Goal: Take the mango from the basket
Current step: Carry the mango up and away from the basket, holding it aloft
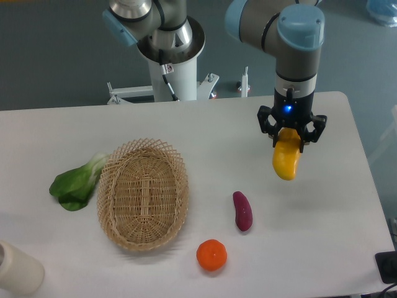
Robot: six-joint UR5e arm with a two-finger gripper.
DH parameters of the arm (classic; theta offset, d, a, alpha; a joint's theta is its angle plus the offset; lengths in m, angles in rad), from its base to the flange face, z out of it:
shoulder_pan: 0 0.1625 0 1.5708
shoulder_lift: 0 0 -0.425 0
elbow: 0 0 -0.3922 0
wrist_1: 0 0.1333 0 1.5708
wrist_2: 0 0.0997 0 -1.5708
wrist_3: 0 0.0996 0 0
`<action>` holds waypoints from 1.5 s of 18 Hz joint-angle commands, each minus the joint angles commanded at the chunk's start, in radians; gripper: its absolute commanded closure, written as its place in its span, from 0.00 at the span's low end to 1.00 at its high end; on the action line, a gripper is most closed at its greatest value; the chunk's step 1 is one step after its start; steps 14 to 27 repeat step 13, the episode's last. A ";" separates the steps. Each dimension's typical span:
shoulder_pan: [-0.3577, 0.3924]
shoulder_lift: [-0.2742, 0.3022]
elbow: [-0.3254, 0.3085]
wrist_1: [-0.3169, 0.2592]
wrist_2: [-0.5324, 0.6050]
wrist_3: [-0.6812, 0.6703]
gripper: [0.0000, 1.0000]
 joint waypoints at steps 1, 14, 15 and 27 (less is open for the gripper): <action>0.000 0.000 0.000 0.000 -0.006 -0.003 0.55; 0.009 0.002 -0.002 0.000 -0.025 -0.006 0.55; 0.009 0.002 -0.002 0.000 -0.025 -0.006 0.55; 0.009 0.002 -0.002 0.000 -0.025 -0.006 0.55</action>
